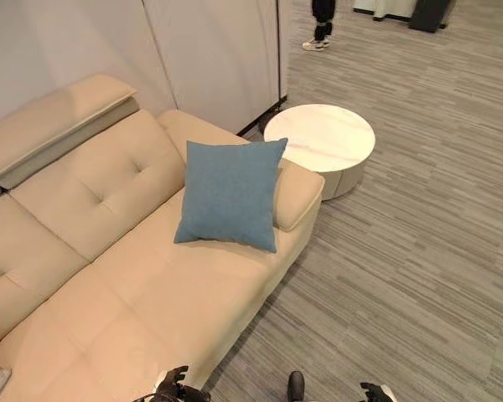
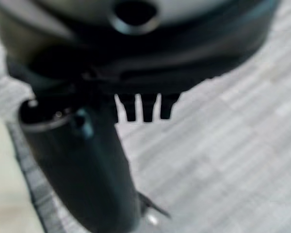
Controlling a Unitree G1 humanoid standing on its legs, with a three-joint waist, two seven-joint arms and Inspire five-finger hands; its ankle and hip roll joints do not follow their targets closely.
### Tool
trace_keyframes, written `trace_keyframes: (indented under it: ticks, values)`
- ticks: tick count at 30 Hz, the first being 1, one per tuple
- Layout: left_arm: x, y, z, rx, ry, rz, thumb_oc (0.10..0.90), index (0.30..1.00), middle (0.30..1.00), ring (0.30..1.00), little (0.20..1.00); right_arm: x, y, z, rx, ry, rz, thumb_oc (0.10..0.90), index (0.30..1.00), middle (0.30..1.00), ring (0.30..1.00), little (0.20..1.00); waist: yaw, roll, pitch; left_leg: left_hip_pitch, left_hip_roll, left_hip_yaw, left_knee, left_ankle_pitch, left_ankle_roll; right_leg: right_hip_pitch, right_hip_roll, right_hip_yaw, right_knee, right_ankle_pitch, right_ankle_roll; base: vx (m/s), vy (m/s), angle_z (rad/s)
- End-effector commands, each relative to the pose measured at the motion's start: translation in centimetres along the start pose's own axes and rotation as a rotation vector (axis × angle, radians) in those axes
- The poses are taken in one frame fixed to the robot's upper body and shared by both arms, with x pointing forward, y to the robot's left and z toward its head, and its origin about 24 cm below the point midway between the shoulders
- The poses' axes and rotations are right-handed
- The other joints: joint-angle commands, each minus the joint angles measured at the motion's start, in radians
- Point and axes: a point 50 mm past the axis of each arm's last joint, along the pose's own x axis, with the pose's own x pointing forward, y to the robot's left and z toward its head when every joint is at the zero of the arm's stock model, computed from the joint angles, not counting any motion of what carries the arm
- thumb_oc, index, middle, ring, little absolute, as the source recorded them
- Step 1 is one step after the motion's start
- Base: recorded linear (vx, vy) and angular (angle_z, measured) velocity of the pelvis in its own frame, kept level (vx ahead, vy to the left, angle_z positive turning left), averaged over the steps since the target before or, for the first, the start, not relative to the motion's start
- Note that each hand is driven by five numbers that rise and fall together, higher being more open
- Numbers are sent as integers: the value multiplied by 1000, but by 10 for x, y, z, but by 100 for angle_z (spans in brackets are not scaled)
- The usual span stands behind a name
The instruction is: Pick up all the scattered cushions and arrange them neatly on the sofa.
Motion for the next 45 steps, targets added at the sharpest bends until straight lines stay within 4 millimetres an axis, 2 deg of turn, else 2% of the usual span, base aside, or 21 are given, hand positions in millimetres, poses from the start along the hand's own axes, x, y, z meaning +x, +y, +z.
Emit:
trace_keyframes:
  ticks: [1, 2, 3, 6, 7, 9, 12, 16, 17, 18, 20, 22, 23, 24, 25, 27, 28, 30, 32, 37, 45]
  values:
    - [-6, -33, 5, 7, -41, -102, 800, 900, 900, 900, 900, 3, -24, -3, 39, -11, -70, 800, 900, 900, 900, 900, -8, 3, 19, -22, 36, 102, -141, -52, 75, 74, -12, 36, 42, -141, 94, 281, -182, 42]
    - [-6, -34, 5, 11, -39, -105, 800, 900, 900, 900, 900, 2, -23, -4, 39, -9, -69, 800, 900, 900, 900, 900, -4, 1, 16, -28, 12, 111, -195, -75, 86, 89, -10, 31, 32, -146, 100, 258, -101, 41]
    - [-6, -35, 4, 21, -38, -110, 800, 900, 900, 900, 900, 2, -22, -6, 41, -5, -68, 800, 900, 900, 900, 900, 0, 7, 8, -44, -4, 127, -270, -58, 90, 99, 4, 25, 27, -152, 104, 277, -71, 30]
    - [-6, -35, 6, 34, -52, -117, 800, 900, 900, 900, 900, 1, -19, -7, 47, 0, -64, 800, 900, 900, 900, 900, 10, 29, 0, -68, 0, 197, -458, 59, 68, 142, 47, 12, 18, -186, 108, 245, -43, 19]
    - [-6, -35, 6, 33, -53, -118, 800, 900, 900, 900, 900, 1, -17, -8, 50, 4, -61, 800, 900, 900, 900, 900, 13, 29, 1, -75, 3, 219, -484, 76, 64, 155, 54, 14, 22, -198, 106, 257, -16, 1]
    - [-8, -35, -2, 14, -24, -121, 800, 900, 900, 900, 900, -1, -13, -11, 40, 12, -43, 800, 900, 900, 900, 900, 11, 38, -12, -25, 5, 222, -544, 80, 81, 167, 68, 8, 41, -216, 107, 265, 24, -1]
    - [-8, -32, -9, -3, 2, -110, 800, 900, 900, 900, 900, -2, -9, -16, 25, 23, -31, 800, 900, 900, 900, 900, 16, 31, -35, -4, -13, 193, -550, 78, 92, 172, 61, 7, 75, -229, 114, 246, 38, -9]
    - [-8, -26, -10, -19, 2, -95, 800, 900, 900, 900, 900, -5, 0, -20, -14, 29, 4, 800, 900, 900, 900, 900, 30, 12, -70, 79, -37, 176, -582, 35, 131, 156, 21, 0, 222, -233, 164, 224, 75, -1]
    - [-8, -26, -10, -19, 2, -95, 800, 900, 900, 900, 900, -5, 0, -20, -14, 29, 3, 800, 900, 900, 900, 900, 31, 13, -73, 75, -35, 176, -582, 36, 130, 153, 23, 1, 220, -230, 164, 148, 89, 15]
    - [-7, -24, -7, -11, -9, -89, 800, 900, 900, 900, 900, -5, 2, -20, -14, 27, 15, 800, 900, 900, 900, 900, 24, 14, -69, 106, -40, 161, -591, 22, 149, 87, -3, 3, 366, -164, 202, 123, 78, 21]
    - [-6, -21, -3, -8, -26, -82, 800, 900, 900, 900, 900, -4, 3, -17, -11, 19, 21, 800, 900, 900, 900, 900, 9, 26, -53, 133, -42, 132, -602, 18, 165, 21, -7, 27, 504, -93, 226, 121, 63, 28]
    - [-5, -19, 0, -13, -35, -76, 800, 900, 900, 900, 900, -4, 3, -14, 6, 10, 22, 800, 900, 900, 900, 900, -5, 43, -48, 158, -35, 100, -623, 15, 166, -33, -7, 55, 557, -109, 220, 73, 12, 70]
    - [-5, -19, 0, -13, -35, -76, 800, 900, 900, 900, 900, -4, 3, -14, 5, 10, 22, 800, 900, 900, 900, 900, -6, 41, -47, 159, -37, 100, -624, 15, 166, -33, -9, 55, 560, -112, 220, 115, -35, 90]
    - [-4, -20, 5, -19, -47, -75, 800, 900, 900, 900, 900, -3, 1, -8, 21, -5, 12, 800, 900, 900, 900, 900, -18, 52, -40, 176, -33, 69, -630, 10, 160, -63, -15, 79, 493, -148, 194, 116, -70, 61]
    - [-4, -20, 7, -28, -54, -75, 800, 900, 900, 900, 900, -2, 1, -6, 30, -10, 10, 800, 900, 900, 900, 900, -21, 58, -40, 181, -28, 59, -633, 7, 155, -80, -17, 91, 443, -161, 184, 140, -108, 54]
    - [-3, -22, 9, -30, -61, -81, 800, 900, 900, 900, 900, -1, -1, -3, 46, -11, 4, 800, 900, 900, 900, 900, -34, 48, -37, 191, -39, 38, -629, -6, 148, -93, -29, 127, 282, -137, 182, 111, -129, 38]
    - [-3, -21, 8, -4, -50, -82, 800, 900, 900, 900, 900, -2, 0, -11, 36, 17, 13, 800, 900, 900, 900, 900, -43, 40, -29, 203, -45, 29, -628, -19, 145, -78, -33, 149, 195, -118, 185, 101, -131, 27]
    - [-4, -22, 3, -41, -36, -72, 800, 900, 900, 900, 900, -2, 0, -12, 53, 26, 8, 800, 900, 900, 900, 900, -37, 26, -37, 210, -52, 16, -617, -30, 139, -46, -36, 155, 145, -101, 194, 81, -150, 41]
    - [-6, -26, -5, -74, -8, -82, 800, 900, 900, 900, 900, -3, 3, -12, 57, 19, 14, 800, 900, 900, 900, 900, -32, 19, -75, 228, -37, 22, -652, -23, 120, 15, -25, 139, 56, -84, 188, 128, -230, 42]
    - [-7, -27, -8, -70, 1, -88, 800, 900, 900, 900, 900, -3, -2, -13, 48, 8, -7, 800, 900, 900, 900, 900, -31, 20, -93, 254, -19, 10, -682, -8, 98, 79, -11, 104, 1, -89, 177, 63, -104, -2]
    - [-7, -29, 0, -98, -29, -74, 800, 900, 900, 900, 900, -3, -9, -17, -3, 4, -69, 800, 900, 900, 900, 900, -29, 16, -103, 272, -7, -12, -695, -3, 85, 125, 3, 80, -32, -104, 163, 23, -32, 16]
